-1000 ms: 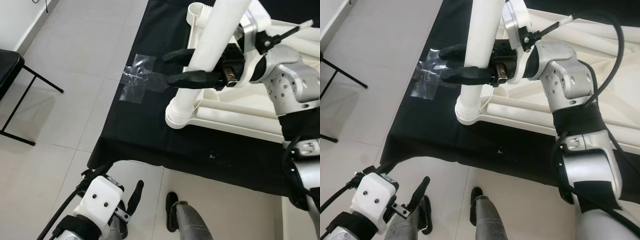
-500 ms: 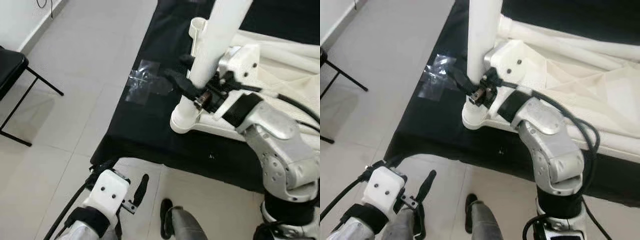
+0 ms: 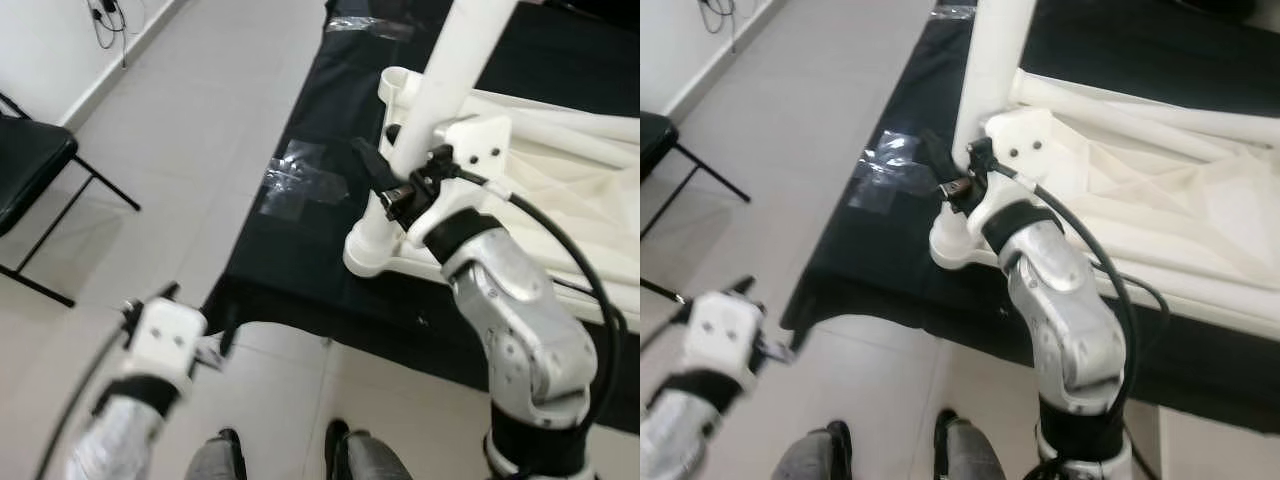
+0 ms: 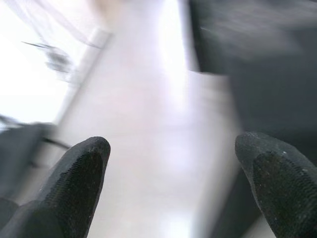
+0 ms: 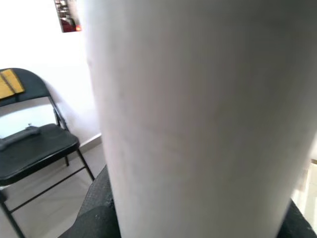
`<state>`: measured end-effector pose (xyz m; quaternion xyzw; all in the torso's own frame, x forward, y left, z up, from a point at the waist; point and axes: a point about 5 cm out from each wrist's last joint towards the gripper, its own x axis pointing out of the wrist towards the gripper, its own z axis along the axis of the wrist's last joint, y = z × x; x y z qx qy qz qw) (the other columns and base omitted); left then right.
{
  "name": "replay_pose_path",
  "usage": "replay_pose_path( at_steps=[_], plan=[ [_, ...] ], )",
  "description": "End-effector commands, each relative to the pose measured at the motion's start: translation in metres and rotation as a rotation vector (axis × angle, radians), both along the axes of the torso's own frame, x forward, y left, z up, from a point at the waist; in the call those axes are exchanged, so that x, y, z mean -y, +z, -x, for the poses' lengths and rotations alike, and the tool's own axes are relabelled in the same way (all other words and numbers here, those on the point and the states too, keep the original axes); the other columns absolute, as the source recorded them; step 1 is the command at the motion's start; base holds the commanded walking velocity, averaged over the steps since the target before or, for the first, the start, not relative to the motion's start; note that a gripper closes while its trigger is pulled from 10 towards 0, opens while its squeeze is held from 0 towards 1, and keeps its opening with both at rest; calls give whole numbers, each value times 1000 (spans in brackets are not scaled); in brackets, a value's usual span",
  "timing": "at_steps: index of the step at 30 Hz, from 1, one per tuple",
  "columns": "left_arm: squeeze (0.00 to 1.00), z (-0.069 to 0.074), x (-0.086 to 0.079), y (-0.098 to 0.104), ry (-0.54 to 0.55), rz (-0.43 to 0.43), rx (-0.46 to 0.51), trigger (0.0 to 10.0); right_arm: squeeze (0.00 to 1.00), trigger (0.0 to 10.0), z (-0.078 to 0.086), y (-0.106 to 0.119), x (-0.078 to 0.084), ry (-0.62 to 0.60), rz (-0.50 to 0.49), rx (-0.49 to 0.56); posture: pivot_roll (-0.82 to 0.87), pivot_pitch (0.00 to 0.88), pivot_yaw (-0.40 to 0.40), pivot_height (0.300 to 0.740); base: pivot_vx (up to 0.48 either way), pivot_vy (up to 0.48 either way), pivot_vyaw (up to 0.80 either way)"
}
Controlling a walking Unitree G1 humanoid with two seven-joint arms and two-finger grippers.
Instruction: Building children table
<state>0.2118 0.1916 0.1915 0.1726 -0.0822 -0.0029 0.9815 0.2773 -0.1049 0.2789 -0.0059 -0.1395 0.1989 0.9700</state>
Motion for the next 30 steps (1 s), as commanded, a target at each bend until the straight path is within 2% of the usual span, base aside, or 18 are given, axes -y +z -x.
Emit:
replay_pose_path(
  at_steps=[1, 4, 5, 6, 10, 11, 13, 14, 17, 18, 20, 21, 23, 24, 29, 30],
  plan=[
    [0, -2, -7, 0, 4, -2, -12, 10000, 0, 10000, -7, -44, -1, -21, 29, -230, 44, 264, -60, 740, 0, 0, 0],
    [0, -15, -14, 24, -7, -27, 73, 10000, 0, 10000, -4, -50, -6, -33, 23, -233, 47, 246, -48, 740, 0, 0, 0],
    [0, -15, -14, 24, -7, -27, 73, 10000, 0, 10000, -4, -50, -6, -33, 23, -233, 47, 246, -48, 740, 0, 0, 0],
    [0, -25, -11, 42, -57, -18, 126, 10000, 0, 10000, -4, -53, -11, -35, 15, -235, 51, 233, -43, 740, 0, 0, 0],
    [0, -33, -5, 57, -132, 2, 165, 10000, 0, 10000, -4, -56, -14, -46, 3, -239, 53, 213, -36, 740, 0, 0, 0],
    [0, -46, 11, 88, -316, 88, 223, 10000, 0, 10000, -6, -58, -17, -62, -21, -242, 51, 190, -22, 740, 0, 0, 0],
    [0, -53, 30, 116, -540, 140, 247, 10000, 0, 10000, -7, -59, -21, -69, -35, -240, 53, 179, -13, 740, 0, 0, 0],
    [0, -53, 30, 116, -540, 140, 247, 10000, 0, 10000, -7, -59, -21, -69, -35, -240, 53, 179, -13, 740, 0, 0, 0],
    [0, -56, 55, 146, -833, 186, 249, 10000, 0, 10000, -9, -59, -27, -68, -51, -233, 52, 163, -1, 740, 0, 0, 0],
    [0, -56, 55, 146, -833, 186, 249, 10000, 0, 10000, -9, -59, -27, -68, -51, -233, 52, 163, -1, 740, 0, 0, 0],
    [0, -59, 66, 162, -978, 215, 247, 10000, 0, 10000, -11, -59, -31, -65, -61, -228, 52, 157, 6, 740, 0, 0, 0],
    [0, -59, 66, 162, -978, 215, 247, 10000, 0, 10000, -11, -59, -31, -65, -61, -228, 52, 157, 6, 740, 0, 0, 0],
    [0, -63, 77, 174, -1123, 210, 216, 10000, 0, 10000, -11, -58, -36, -56, -68, -219, 48, 152, 12, 740, 0, 0, 0],
    [0, -67, 83, 182, -1172, 177, 212, 10000, 0, 10000, -11, -57, -38, -49, -71, -215, 44, 150, 15, 740, 0, 0, 0],
    [0, -74, 91, 192, -1214, 136, 208, 10000, 0, 10000, -11, -55, -42, -39, -77, -209, 43, 151, 19, 740, 0, 0, 0],
    [0, -82, 95, 197, -1210, 132, 202, 10000, 0, 10000, -11, -54, -43, -33, -82, -203, 42, 151, 20, 740, 0, 0, 0]
  ],
)
